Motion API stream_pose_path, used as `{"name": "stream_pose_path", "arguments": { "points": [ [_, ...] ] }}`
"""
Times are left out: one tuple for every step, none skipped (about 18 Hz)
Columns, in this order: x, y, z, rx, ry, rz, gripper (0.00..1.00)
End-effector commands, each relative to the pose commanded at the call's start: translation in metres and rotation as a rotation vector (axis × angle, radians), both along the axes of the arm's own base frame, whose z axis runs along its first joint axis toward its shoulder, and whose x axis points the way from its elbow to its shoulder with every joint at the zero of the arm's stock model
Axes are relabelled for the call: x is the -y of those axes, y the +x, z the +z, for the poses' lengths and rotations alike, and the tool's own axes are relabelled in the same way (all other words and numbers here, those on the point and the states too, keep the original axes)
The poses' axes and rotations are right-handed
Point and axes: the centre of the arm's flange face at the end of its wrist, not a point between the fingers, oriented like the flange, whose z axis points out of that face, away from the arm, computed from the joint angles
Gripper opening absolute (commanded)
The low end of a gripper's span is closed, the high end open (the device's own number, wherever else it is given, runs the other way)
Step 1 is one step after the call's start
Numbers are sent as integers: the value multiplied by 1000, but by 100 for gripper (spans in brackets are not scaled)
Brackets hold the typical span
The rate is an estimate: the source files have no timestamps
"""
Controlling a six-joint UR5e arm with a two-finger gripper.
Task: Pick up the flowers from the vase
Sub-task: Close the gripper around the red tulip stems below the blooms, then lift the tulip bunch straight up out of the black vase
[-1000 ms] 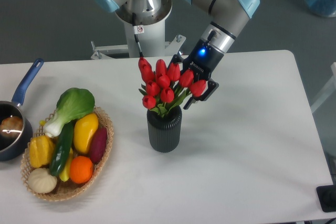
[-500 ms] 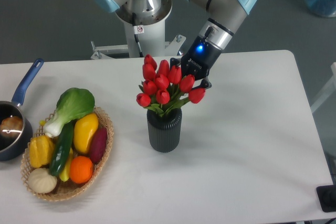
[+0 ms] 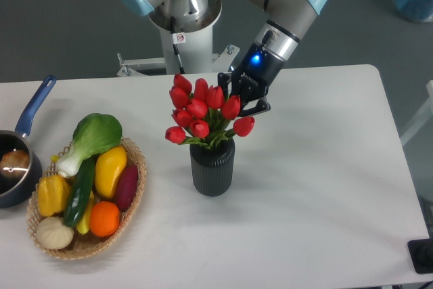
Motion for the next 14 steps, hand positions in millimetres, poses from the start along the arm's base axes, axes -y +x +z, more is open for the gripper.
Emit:
{"name": "stream_pose_path", "arguments": {
  "points": [
    [0,-2,5,6,1,15,0],
    [0,-4,12,5,2,27,0],
    [0,-6,16,4,4,33,0],
    [-1,-6,18,4,9,33,0],
    [-2,-6,20,2,12,33,0],
    [-2,-6,22,-1,14,32,0],
    [-2,-3,25,-5,17,32,0],
    [-2,-2,28,1,20,42,0],
    [-1,-1,32,13,21,55,0],
    [-3,1,37,23,24,67,0],
    [-5,3,44,29,28,74,0],
    [-6,4,50,35,30,85,0],
    [-6,4,53,40,30,94,0],
    [-7,3,56,40,30,97,0]
  ]
}}
